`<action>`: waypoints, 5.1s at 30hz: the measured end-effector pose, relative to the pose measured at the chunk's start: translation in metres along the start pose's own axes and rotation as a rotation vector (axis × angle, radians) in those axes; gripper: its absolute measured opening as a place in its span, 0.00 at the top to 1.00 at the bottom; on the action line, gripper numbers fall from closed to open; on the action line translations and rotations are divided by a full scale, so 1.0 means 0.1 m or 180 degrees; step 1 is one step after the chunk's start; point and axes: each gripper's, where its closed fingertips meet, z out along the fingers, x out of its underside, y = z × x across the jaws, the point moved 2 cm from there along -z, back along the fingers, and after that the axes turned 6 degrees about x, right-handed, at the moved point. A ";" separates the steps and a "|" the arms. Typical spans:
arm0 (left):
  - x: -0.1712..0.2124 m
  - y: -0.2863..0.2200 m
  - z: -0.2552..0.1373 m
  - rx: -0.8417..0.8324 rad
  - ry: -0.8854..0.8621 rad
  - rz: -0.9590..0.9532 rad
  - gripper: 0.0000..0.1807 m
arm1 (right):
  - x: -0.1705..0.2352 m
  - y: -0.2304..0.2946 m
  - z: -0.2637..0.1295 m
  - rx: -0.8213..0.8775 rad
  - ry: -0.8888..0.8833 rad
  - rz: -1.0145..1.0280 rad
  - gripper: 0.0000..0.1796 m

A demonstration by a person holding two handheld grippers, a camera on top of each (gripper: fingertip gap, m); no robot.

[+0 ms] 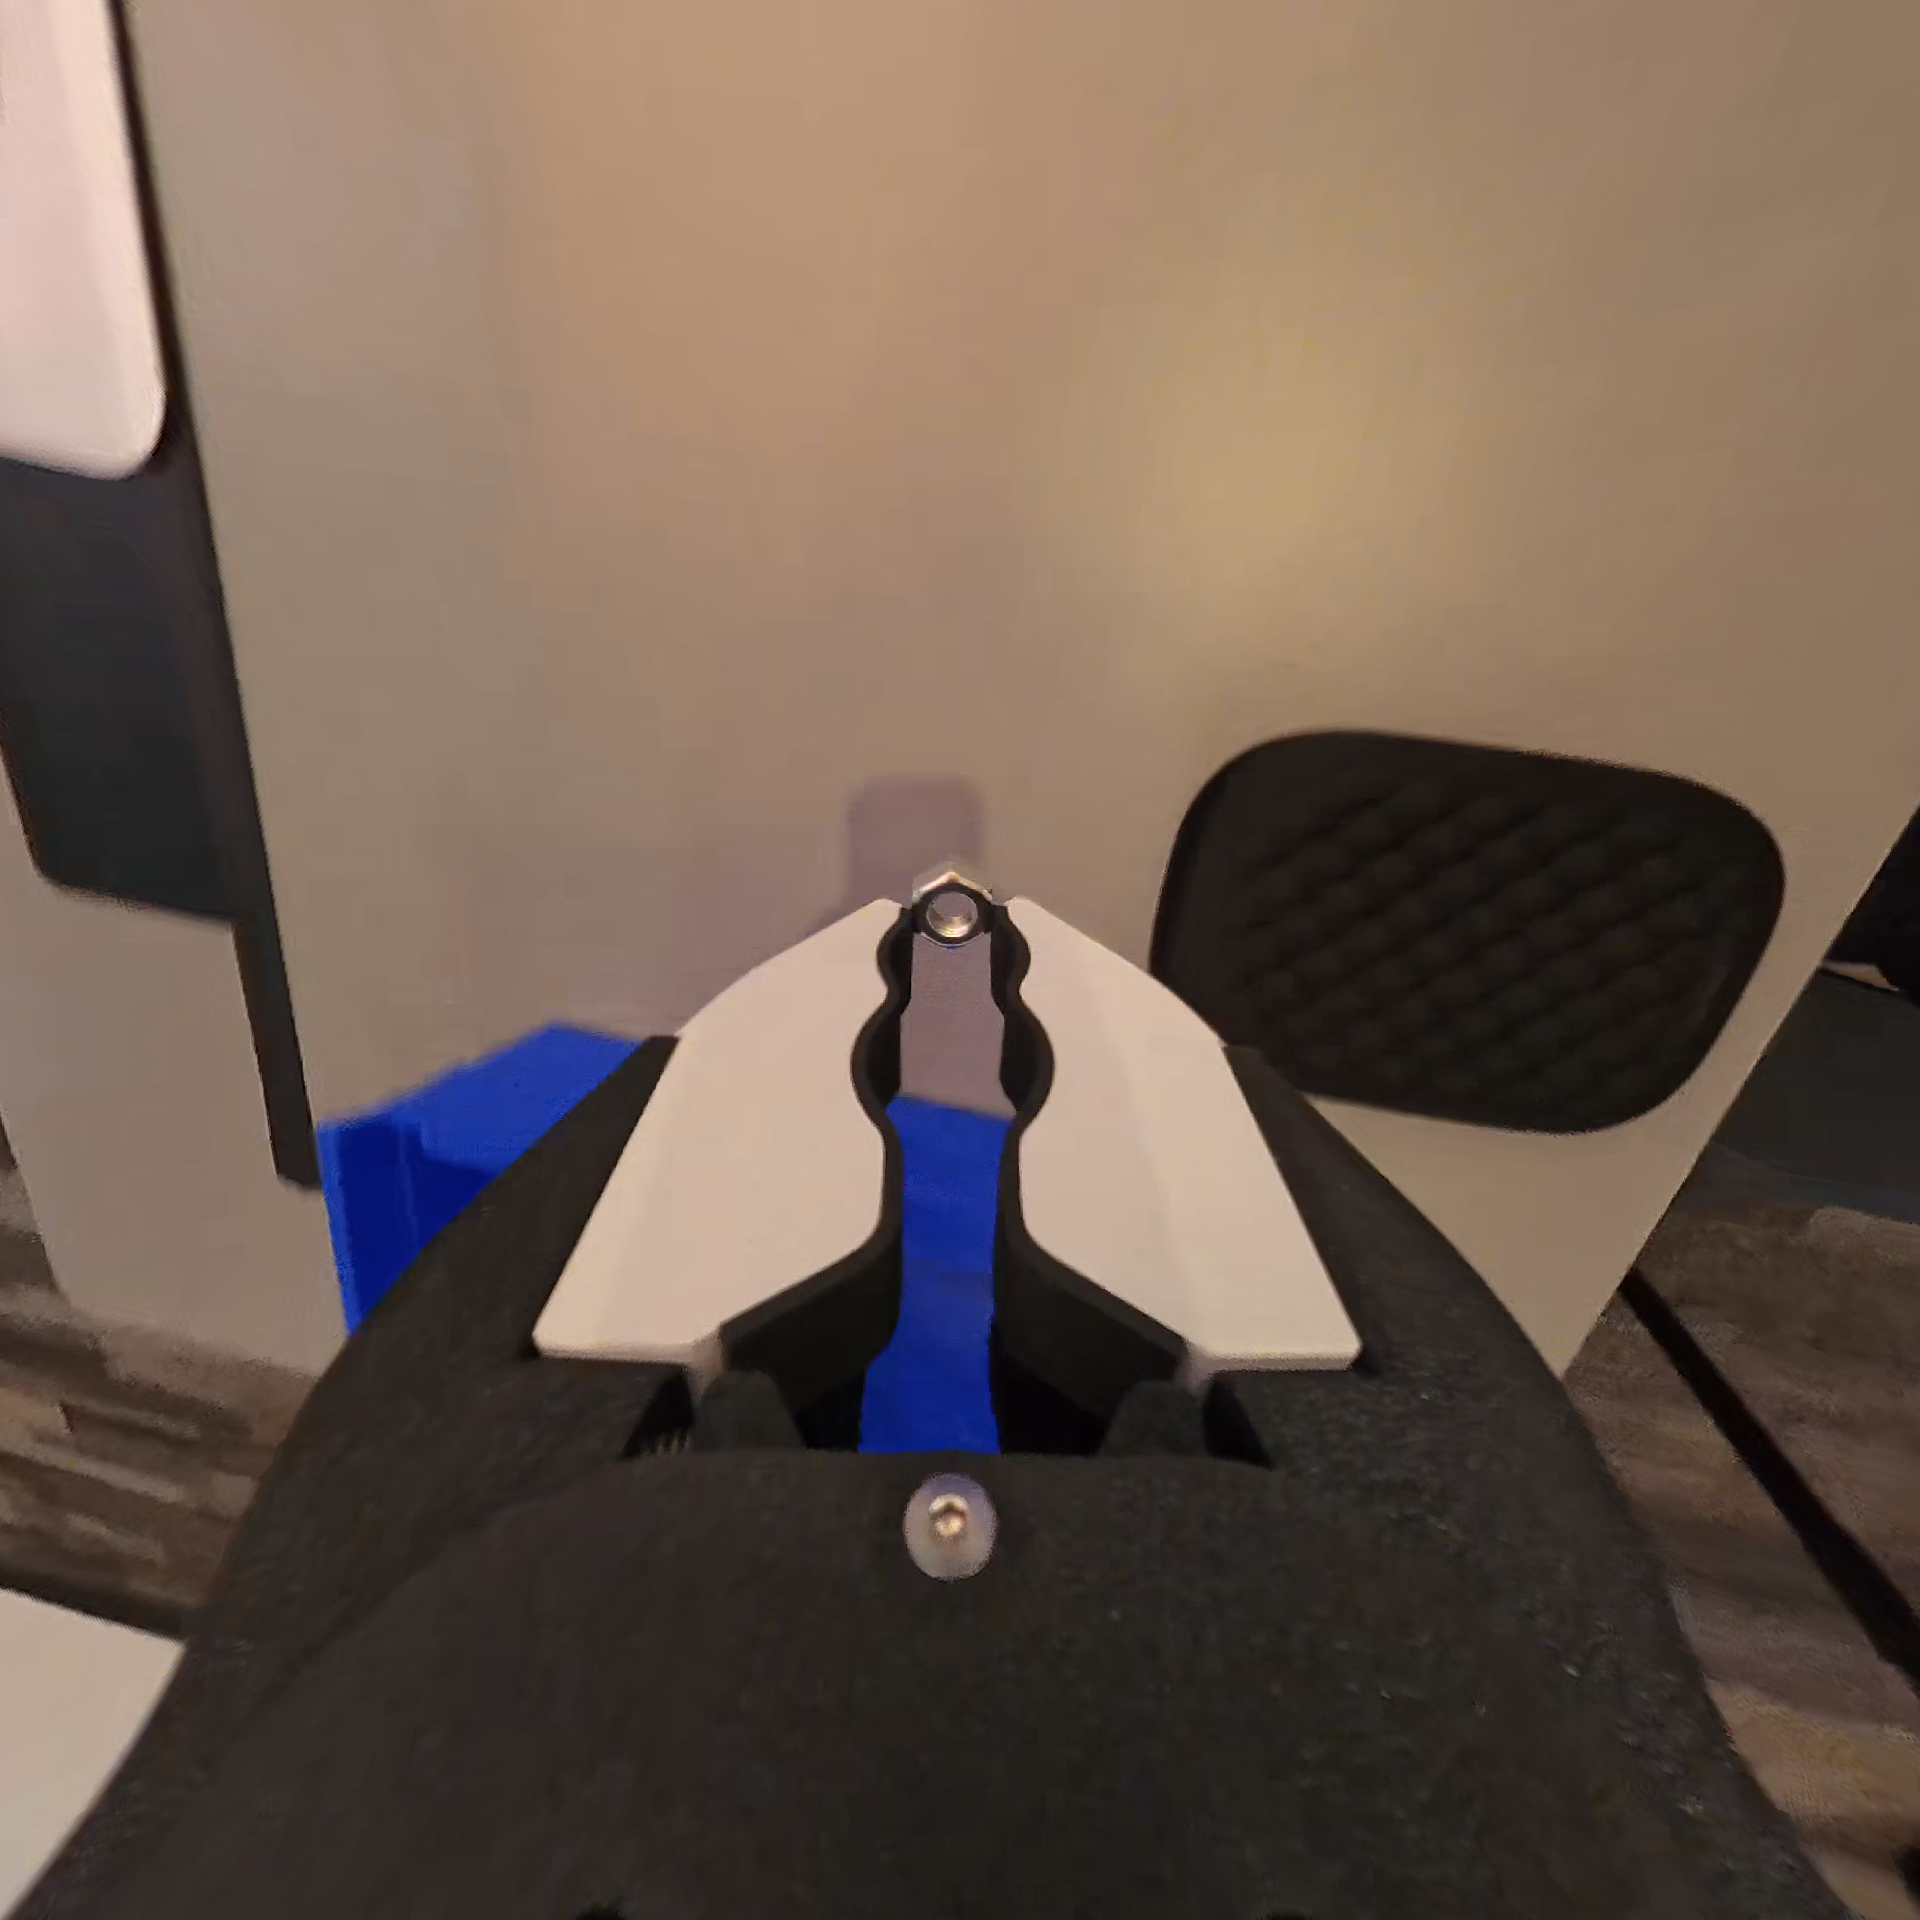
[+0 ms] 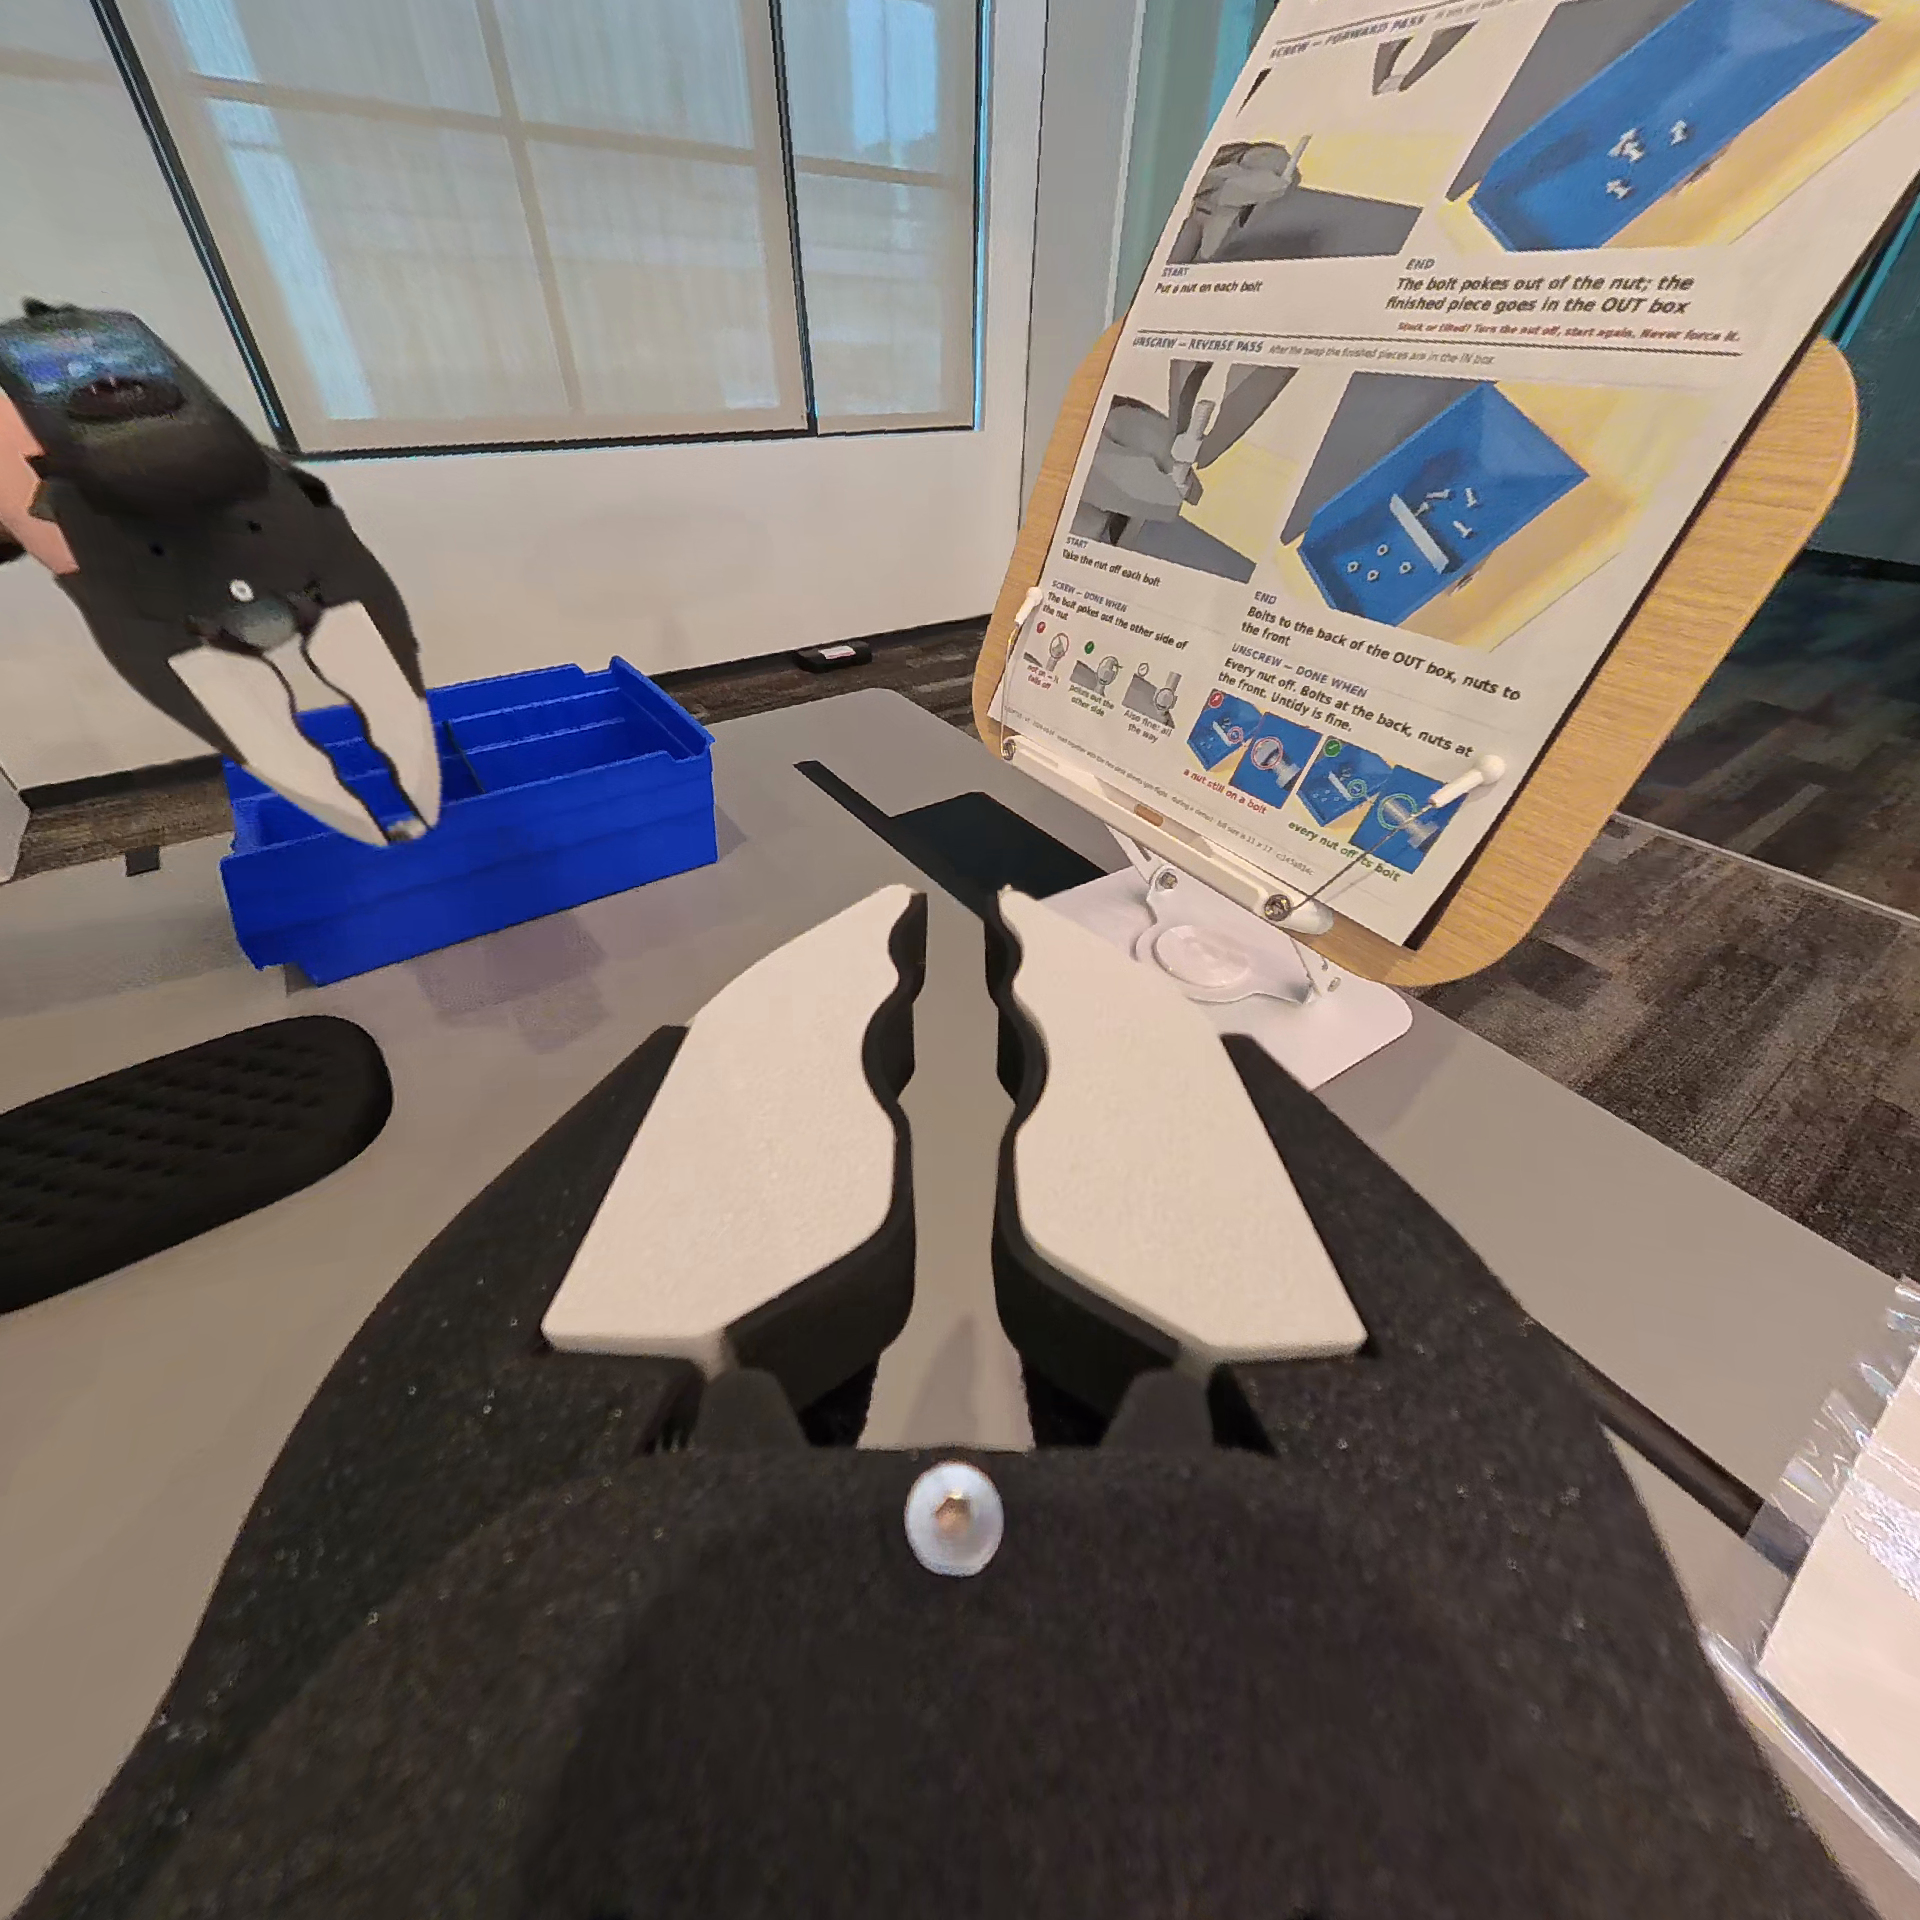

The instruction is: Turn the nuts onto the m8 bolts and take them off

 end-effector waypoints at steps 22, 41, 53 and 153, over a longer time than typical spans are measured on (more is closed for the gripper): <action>-1.01 0.09 1.56 0.0420 0.0600 0.0441 0.92 | 0.36 -0.36 -0.24 0.0312 0.0551 0.0013 0.94; -0.91 0.08 1.69 0.0484 0.0777 0.0384 0.92 | 0.36 -0.40 -0.27 0.0302 0.0508 0.0058 0.94; -0.91 0.07 1.70 0.0505 0.0826 0.0374 0.92 | 0.37 -0.43 -0.31 0.0334 0.0484 0.0088 0.94; 2.42 1.36 0.40 0.0025 0.0698 -0.1528 0.95 | 0.49 -0.60 -0.24 0.0691 0.0800 -0.0140 0.95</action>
